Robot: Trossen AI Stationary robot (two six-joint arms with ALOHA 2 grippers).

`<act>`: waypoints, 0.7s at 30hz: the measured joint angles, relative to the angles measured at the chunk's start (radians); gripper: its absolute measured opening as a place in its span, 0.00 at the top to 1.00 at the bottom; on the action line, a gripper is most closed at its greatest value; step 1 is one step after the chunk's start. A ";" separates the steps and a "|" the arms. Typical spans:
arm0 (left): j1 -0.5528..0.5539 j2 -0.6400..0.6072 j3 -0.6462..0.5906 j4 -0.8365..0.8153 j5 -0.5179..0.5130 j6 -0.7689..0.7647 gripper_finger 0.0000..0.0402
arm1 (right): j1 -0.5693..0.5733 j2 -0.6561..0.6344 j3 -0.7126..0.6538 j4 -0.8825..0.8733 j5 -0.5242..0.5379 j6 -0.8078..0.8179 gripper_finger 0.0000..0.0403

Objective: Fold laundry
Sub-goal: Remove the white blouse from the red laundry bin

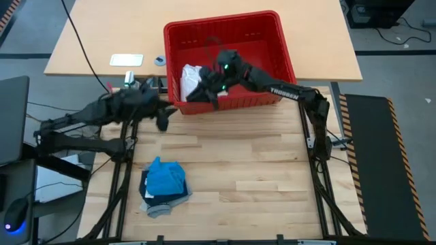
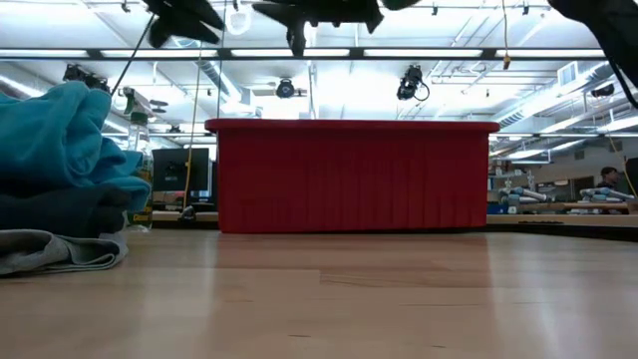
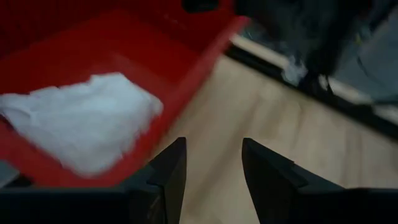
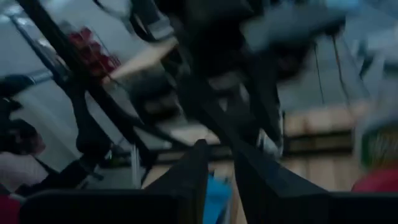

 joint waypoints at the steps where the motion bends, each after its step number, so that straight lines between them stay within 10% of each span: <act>1: 0.057 0.024 0.000 0.045 0.041 0.012 0.61 | -0.019 0.000 0.000 0.047 -0.021 0.003 0.80; 7: 0.332 0.203 0.000 0.351 0.321 -0.003 0.61 | -0.133 0.009 0.001 0.086 0.098 0.095 0.85; 21: 0.500 0.550 0.002 0.580 0.425 -0.100 0.61 | -0.352 0.061 0.003 -0.226 0.542 -0.187 0.78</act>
